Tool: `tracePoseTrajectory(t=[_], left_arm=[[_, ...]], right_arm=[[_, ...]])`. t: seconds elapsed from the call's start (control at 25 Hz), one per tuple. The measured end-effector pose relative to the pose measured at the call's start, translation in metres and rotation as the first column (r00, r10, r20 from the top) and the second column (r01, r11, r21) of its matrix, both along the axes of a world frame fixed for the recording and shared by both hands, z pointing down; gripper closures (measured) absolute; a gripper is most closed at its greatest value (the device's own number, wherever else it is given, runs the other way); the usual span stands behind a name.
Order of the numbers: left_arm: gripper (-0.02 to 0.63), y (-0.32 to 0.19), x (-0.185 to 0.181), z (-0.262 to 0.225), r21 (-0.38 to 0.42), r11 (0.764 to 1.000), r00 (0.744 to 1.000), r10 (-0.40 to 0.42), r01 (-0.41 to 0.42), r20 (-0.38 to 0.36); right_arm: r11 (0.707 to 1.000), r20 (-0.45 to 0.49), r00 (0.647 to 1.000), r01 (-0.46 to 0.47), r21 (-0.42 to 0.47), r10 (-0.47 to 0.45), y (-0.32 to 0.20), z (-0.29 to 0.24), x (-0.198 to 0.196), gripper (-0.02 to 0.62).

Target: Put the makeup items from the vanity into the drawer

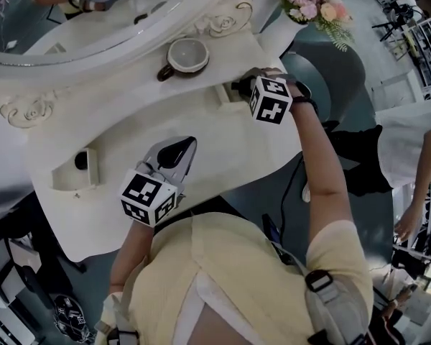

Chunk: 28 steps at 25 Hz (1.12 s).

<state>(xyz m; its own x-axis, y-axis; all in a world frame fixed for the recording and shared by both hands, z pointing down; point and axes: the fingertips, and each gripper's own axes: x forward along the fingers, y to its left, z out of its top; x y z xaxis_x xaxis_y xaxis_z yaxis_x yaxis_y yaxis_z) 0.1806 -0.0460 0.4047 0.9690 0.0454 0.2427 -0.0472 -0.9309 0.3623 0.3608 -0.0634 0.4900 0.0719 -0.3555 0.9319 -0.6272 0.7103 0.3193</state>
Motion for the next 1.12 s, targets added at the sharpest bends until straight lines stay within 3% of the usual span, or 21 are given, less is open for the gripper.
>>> tracePoseTrajectory(t=[0.56,0.8,1.12], left_arm=[[0.6,-0.006,-0.001,0.003,-0.011,1.0,1.0,-0.002,0.002,0.004],[0.6,-0.005,0.002,0.001,-0.004,1.0,1.0,0.006,-0.006,0.003],[0.6,-0.012,0.005,-0.009,0.019,1.0,1.0,0.001,-0.001,-0.009]], right_arm=[[0.996,0.049,0.996,-0.079,0.028,0.078,0.004,-0.01,-0.002,0.486],[0.981,0.113,0.986,-0.138,0.136,0.123,0.006,-0.029,-0.013,0.492],[0.93,0.168,0.975,-0.192,0.313,0.145,0.017,-0.066,-0.046,0.502]])
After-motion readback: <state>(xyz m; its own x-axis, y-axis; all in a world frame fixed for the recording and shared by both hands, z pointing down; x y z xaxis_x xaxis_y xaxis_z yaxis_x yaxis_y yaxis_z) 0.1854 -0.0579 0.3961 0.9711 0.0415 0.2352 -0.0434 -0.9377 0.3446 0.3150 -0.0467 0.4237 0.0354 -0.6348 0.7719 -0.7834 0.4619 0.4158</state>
